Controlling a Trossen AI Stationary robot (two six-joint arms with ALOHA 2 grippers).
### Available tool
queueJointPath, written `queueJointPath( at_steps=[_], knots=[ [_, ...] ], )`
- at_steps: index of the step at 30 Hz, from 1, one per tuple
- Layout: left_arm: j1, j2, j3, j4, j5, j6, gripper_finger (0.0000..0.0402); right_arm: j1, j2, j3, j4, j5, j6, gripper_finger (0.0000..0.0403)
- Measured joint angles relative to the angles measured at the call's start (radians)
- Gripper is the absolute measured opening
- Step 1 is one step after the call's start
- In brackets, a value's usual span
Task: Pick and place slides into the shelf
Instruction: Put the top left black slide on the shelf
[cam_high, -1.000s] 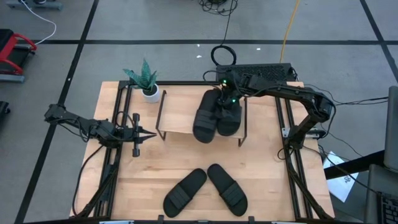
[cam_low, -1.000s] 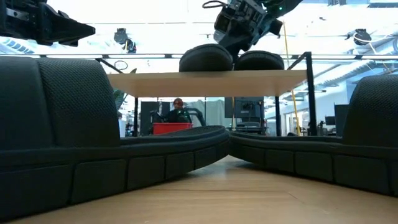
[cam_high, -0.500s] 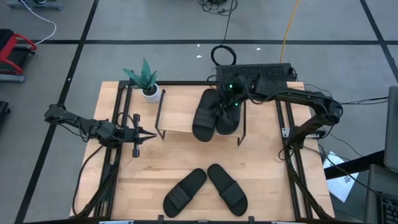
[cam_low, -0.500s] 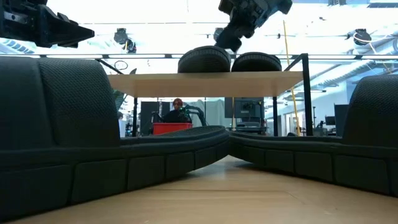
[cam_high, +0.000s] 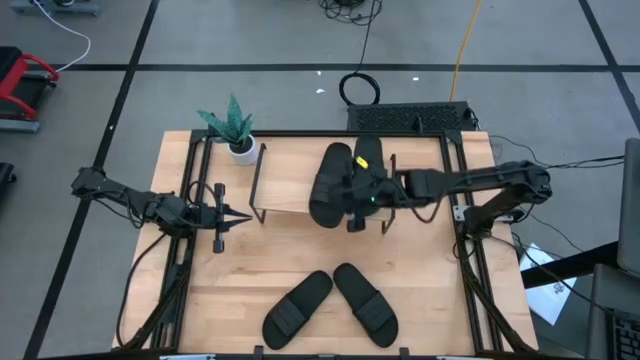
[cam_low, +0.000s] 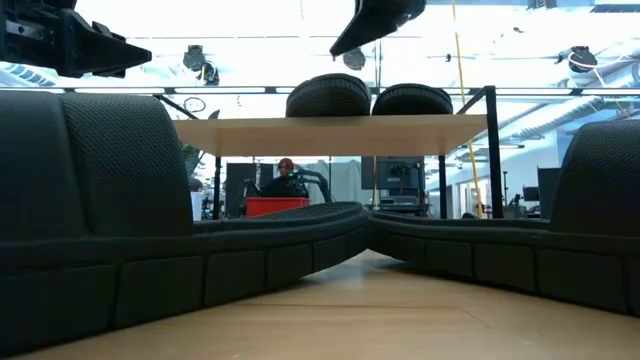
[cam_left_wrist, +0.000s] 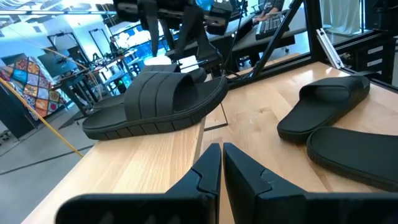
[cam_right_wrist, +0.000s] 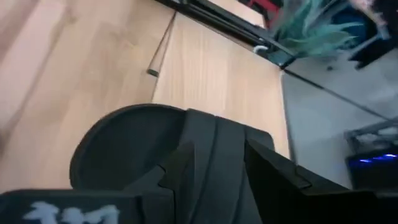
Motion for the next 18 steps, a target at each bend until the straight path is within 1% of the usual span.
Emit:
queueJointPath(
  at_steps=[1, 4, 6, 10, 13, 17, 18],
  knots=[
    [0.0, 0.0, 0.0, 0.0, 0.0, 0.0, 0.0026, 0.015, 0.0, -0.011, 0.017, 0.026, 0.001, 0.0128],
    [0.0, 0.0, 0.0, 0.0, 0.0, 0.0, 0.0026, 0.05, 0.001, -0.038, 0.064, 0.017, 0.006, 0.0128],
    [0.0, 0.0, 0.0, -0.002, 0.0, 0.0, 0.0026, 0.066, 0.0, -0.061, 0.091, -0.036, 0.021, 0.0127],
    [0.0, 0.0, 0.0, -0.005, 0.0, 0.0, 0.0026, 0.096, 0.001, -0.113, 0.147, -0.18, 0.029, 0.012],
    [0.0, 0.0, 0.0, -0.005, 0.0, 0.0, 0.0026, 0.11, 0.001, -0.15, 0.193, -0.214, 0.03, 0.0089],
    [0.0, 0.0, 0.0, -0.005, 0.0, -0.001, 0.0026, 0.113, 0.001, -0.18, 0.19, -0.213, 0.045, 0.0019],
    [0.0, 0.0, 0.0, -0.005, 0.0, -0.002, 0.0026, 0.113, 0.001, -0.182, 0.19, -0.217, 0.052, 0.001]
  ],
)
